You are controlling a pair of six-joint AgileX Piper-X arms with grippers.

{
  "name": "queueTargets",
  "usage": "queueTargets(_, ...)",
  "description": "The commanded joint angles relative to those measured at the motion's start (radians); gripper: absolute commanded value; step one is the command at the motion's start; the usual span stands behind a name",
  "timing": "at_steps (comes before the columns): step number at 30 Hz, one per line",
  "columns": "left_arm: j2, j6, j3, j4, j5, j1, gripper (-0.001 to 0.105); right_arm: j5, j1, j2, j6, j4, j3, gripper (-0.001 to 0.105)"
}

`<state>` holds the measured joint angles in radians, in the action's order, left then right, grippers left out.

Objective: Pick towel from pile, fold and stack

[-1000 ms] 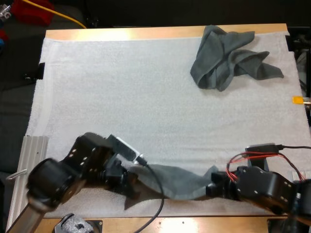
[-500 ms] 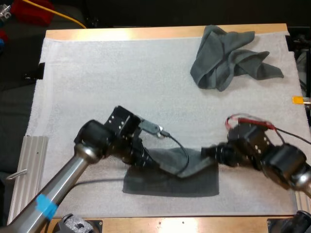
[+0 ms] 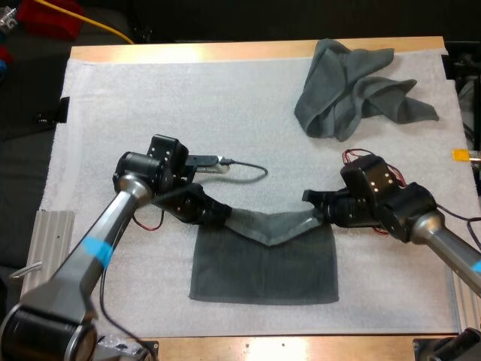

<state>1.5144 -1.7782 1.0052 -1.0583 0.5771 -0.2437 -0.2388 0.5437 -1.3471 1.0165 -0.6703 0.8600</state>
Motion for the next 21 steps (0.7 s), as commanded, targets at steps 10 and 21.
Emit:
queueTargets(10,0.104,-0.046,0.001,0.088,0.057,0.116,0.0,-0.052,-0.093,-0.1,-0.124,0.105,0.003,0.001)
queueTargets(21,0.104,-0.065,0.001,0.194,0.17,0.174,0.029,-0.057,-0.102,-0.124,-0.124,0.159,0.003,0.03)
